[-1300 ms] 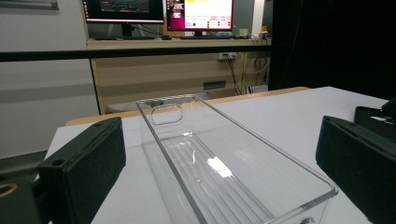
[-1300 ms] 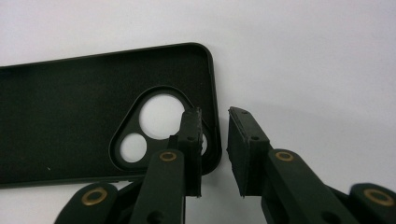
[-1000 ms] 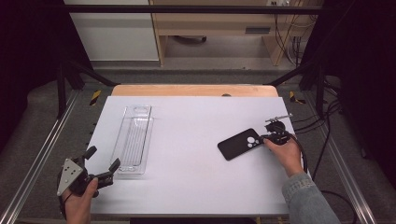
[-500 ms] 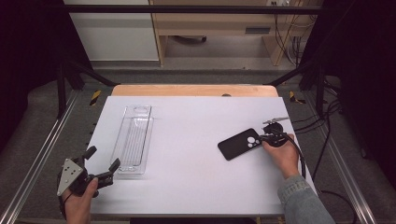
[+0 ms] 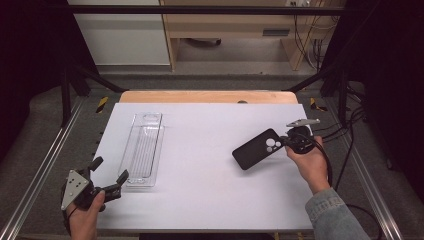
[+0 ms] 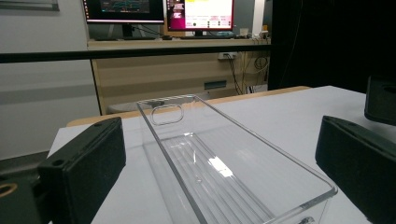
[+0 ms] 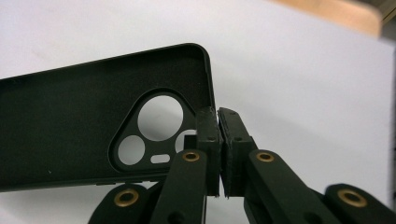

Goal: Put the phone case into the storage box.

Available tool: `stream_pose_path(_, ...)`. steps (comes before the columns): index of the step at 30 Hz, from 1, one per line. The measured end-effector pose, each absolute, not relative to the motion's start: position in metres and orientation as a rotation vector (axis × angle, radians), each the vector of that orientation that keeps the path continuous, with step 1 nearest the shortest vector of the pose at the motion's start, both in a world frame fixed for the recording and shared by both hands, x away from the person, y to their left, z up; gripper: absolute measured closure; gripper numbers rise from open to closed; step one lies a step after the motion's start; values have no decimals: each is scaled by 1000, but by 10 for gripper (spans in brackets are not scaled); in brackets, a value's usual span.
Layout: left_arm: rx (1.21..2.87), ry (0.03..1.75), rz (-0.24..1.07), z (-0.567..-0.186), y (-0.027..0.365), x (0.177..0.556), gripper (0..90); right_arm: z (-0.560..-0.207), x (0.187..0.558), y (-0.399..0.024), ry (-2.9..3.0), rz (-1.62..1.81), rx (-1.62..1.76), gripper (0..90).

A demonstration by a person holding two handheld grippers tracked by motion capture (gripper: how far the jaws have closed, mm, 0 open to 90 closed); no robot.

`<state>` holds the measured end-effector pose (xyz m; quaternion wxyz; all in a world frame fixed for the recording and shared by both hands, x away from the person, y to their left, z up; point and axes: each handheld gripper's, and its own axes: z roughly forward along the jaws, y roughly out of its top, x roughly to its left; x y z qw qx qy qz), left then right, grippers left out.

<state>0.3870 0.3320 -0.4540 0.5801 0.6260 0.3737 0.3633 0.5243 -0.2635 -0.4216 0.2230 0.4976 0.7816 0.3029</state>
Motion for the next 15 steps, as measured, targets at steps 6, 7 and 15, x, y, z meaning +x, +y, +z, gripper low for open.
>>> stream_pose_path(6, 1465, 875, 849, -453, 331, 385, 16, -396, 519, -256, 2132, 776, 1248, 883)
stream_pose_path(7, 1467, 874, 851, -452, 331, 384, 16, -393, 519, -254, 2131, 770, 1231, 883)
stream_pose_path(15, 1482, 912, 848, -449, 328, 378, 19, -369, 510, -238, 2103, 743, 1078, 883)
